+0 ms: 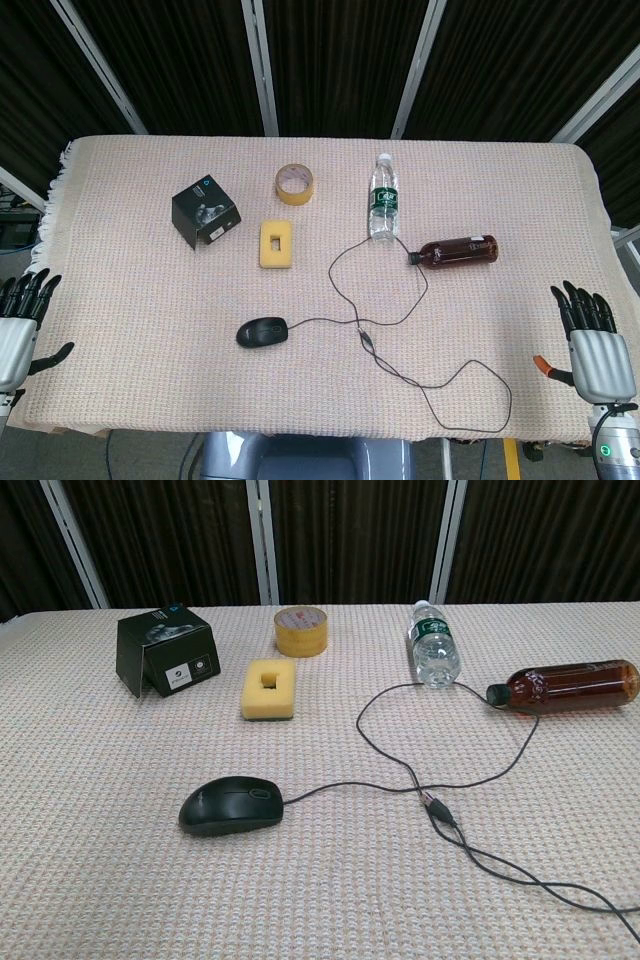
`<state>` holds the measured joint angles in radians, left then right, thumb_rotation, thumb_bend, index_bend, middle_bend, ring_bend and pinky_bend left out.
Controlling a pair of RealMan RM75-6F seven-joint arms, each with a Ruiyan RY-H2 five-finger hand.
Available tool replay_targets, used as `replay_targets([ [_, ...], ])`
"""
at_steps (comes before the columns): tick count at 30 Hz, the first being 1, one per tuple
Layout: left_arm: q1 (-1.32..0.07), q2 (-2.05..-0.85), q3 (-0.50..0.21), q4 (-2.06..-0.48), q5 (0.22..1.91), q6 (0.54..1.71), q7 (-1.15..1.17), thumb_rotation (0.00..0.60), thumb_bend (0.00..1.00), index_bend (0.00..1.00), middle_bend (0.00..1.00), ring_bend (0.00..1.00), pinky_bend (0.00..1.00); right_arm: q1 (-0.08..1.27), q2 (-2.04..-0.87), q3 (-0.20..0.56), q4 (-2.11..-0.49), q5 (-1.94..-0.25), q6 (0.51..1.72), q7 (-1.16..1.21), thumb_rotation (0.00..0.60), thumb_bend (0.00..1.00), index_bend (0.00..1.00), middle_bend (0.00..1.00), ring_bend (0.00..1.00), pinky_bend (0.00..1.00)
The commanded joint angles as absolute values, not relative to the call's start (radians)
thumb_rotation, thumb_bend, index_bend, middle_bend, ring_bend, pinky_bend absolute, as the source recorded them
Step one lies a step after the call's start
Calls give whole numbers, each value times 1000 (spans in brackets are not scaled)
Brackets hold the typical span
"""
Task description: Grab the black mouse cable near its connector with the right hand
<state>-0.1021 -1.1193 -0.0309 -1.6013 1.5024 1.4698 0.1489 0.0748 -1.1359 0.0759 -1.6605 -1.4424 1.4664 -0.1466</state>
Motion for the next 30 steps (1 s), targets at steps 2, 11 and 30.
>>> replay_targets([
  [2,-104,-1118,-32,-1602,1500,1466,149,600,163,0,0,0,0,75,-1135,76,-1663,-1440,1464,-147,600,84,0,0,0,0],
  [11,-111,-1120,-29,-1611,1498,1451,160,600,165,0,0,0,0,71,-1120,74,-1671,-1427,1454,-133,600,84,0,0,0,0],
  [30,-106,-1106,-24,-1630,1483,1445,147,600,168,0,0,0,0,101,-1125,85,-1718,-1429,1410,-63,600,85,217,3,0,0],
])
